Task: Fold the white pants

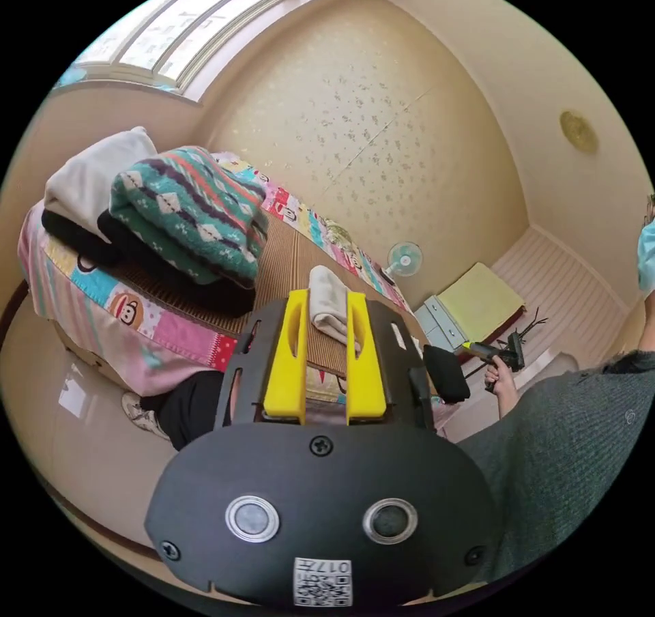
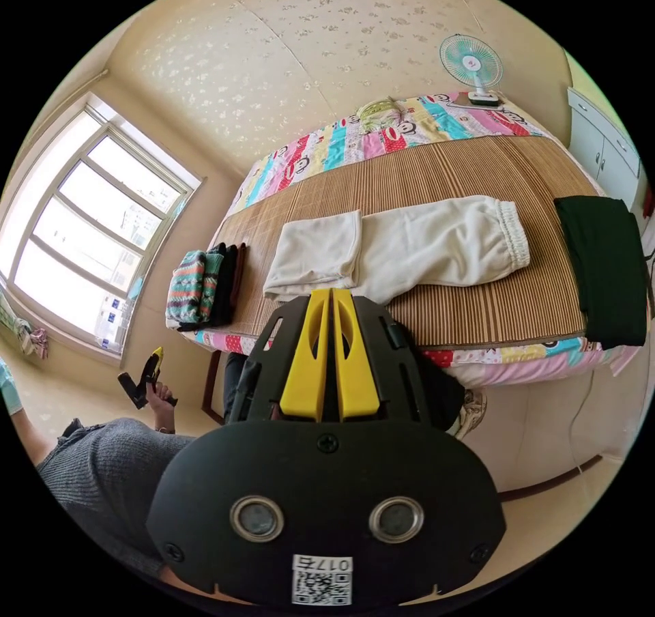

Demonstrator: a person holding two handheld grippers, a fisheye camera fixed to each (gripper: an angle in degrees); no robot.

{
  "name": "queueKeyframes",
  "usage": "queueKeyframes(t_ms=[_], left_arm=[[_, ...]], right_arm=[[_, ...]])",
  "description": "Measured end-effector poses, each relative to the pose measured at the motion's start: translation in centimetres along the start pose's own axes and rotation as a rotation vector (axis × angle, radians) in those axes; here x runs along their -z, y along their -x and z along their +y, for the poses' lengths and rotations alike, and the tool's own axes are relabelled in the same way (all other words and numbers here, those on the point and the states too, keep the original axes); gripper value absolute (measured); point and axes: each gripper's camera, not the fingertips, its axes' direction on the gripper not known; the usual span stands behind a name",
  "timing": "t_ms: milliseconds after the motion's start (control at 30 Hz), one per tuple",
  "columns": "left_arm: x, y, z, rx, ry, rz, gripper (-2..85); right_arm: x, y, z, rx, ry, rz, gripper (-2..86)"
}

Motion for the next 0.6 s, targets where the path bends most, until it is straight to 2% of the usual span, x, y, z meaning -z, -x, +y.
queueKeyframes(t_ms=[100,300,500,600], left_arm=[[-5.9,1.9,-0.2,0.084,0.081,0.086,17.4],[-20.9,4.6,-2.1,0.078,0.373,0.245,17.9],[-31.5,9.1,-7.1,0.237,0.379,0.219,21.5],[-33.6,11.0,-7.9,0.355,0.332,0.182,21.4]], right_arm=[[2.0,0.1,1.5,-0.018,-0.05,0.048,0.5],[3.8,-0.9,2.8,-0.066,-0.01,0.163,0.5],[2.1,-3.0,2.2,-0.097,0.039,0.155,0.5],[-0.2,-3.9,0.7,-0.117,0.054,0.121,0.7]])
